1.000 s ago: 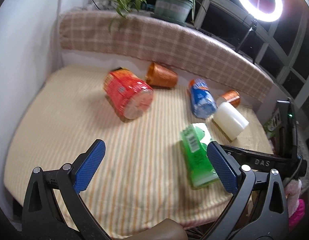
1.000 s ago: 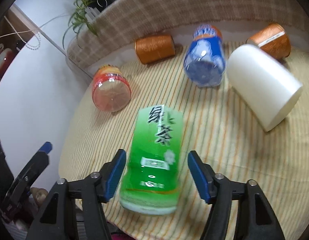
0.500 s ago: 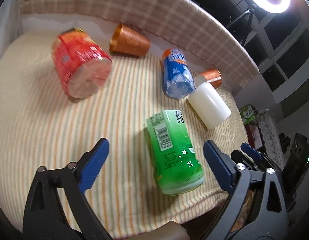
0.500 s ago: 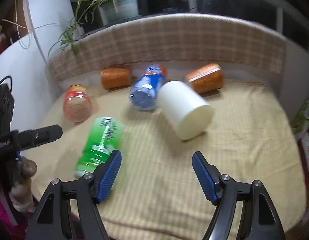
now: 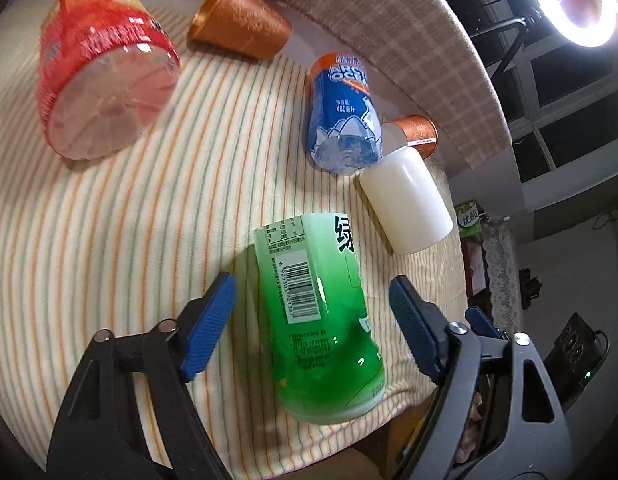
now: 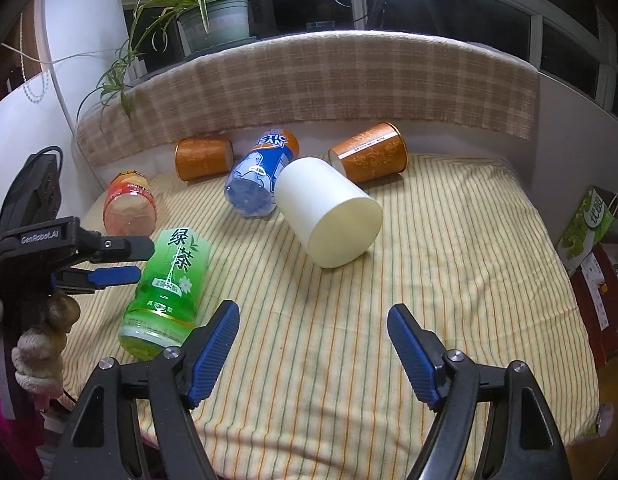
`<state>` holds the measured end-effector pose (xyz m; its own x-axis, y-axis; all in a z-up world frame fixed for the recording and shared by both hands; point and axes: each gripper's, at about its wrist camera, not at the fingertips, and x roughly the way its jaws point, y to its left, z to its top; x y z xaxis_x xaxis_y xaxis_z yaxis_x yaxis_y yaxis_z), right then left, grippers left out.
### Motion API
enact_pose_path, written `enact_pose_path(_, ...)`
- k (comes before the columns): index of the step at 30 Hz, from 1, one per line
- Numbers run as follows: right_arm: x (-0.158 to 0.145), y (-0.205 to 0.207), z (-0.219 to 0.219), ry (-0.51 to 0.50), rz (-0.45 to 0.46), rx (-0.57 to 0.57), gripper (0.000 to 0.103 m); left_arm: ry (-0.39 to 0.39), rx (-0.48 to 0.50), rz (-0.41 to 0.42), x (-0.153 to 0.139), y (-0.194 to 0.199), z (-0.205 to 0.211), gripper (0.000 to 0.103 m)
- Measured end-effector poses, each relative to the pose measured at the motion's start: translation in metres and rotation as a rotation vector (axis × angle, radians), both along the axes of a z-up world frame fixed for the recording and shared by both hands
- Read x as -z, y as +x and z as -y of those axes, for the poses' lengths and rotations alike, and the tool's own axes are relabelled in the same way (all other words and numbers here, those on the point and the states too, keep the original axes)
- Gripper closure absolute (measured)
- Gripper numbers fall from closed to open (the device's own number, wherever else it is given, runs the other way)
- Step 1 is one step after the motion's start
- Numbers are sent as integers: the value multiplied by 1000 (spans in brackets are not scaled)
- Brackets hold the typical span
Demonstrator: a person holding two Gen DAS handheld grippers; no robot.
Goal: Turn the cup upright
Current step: 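Grasp the green bottle with the left gripper while the right tool releases it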
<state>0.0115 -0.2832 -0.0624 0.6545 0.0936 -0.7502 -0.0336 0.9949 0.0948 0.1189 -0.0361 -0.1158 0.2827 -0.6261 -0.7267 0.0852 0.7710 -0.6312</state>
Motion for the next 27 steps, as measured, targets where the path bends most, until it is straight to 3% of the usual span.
enact_pose_path(5,2,-2,1,-1,-1,6,23,-5,8,-23,8,7,7,26)
enact_pose_path(11,4,-2,3,0,-7,11,23,15,22,-25,12,10,15,39)
enact_pose_path(14,5,-2,5,3,-9,15,23,23,24,-17,12,10,17,40)
enact_pose_path(27,9,0,4,11,-14,12,23,128,16,120,-14,-4,23,41)
